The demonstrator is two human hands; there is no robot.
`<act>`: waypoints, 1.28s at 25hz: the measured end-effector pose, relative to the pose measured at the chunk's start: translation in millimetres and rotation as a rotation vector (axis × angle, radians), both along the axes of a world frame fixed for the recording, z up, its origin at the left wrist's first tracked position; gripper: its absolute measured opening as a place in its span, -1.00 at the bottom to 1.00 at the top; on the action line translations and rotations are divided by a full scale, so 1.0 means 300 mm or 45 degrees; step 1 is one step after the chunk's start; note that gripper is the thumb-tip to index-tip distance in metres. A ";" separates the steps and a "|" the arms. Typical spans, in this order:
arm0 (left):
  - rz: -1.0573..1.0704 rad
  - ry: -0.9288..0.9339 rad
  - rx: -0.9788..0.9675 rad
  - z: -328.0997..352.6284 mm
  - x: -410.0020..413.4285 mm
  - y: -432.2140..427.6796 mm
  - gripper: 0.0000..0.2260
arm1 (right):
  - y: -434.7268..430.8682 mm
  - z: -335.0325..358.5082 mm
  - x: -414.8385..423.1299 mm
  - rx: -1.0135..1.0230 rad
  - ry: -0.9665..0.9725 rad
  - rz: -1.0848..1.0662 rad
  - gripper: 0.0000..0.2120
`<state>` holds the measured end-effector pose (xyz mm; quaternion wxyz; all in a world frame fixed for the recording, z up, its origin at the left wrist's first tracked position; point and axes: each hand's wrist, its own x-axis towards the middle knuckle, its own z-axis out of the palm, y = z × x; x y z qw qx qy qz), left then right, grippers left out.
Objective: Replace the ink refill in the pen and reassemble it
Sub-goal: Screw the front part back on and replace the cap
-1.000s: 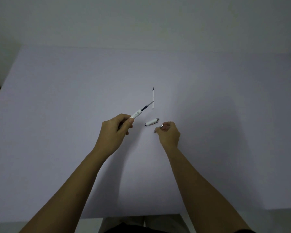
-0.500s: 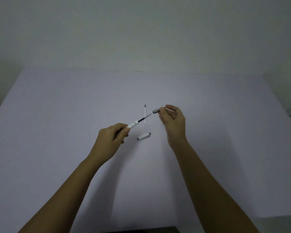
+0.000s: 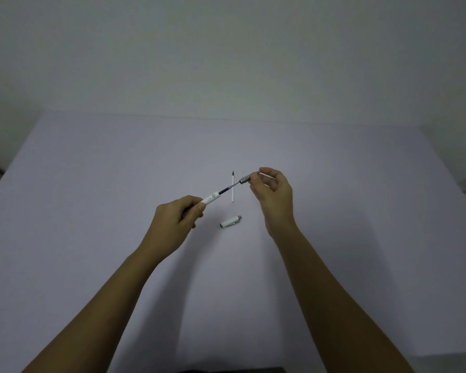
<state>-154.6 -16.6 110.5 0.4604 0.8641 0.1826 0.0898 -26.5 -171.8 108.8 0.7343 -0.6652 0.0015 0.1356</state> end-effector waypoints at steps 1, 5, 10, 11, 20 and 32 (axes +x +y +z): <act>-0.005 -0.002 0.001 0.001 0.002 0.000 -0.85 | -0.002 -0.001 0.001 -0.001 -0.005 0.001 -0.85; -0.030 -0.002 0.023 0.007 0.016 -0.002 -0.85 | 0.000 -0.003 0.004 -0.003 0.004 0.042 -0.86; -0.045 -0.012 0.023 0.019 0.043 0.000 -0.86 | -0.007 0.002 0.002 0.011 -0.039 0.132 -0.85; -0.046 -0.014 0.022 0.021 0.047 0.000 -0.86 | -0.014 0.007 0.007 0.006 -0.056 0.156 -0.85; -0.227 0.028 0.052 0.069 0.055 0.012 -0.85 | -0.080 0.032 -0.003 -0.162 -0.280 0.554 -0.91; -0.276 -0.170 0.104 0.119 0.039 0.018 -0.89 | -0.103 0.091 -0.007 -0.368 -0.733 0.576 -0.83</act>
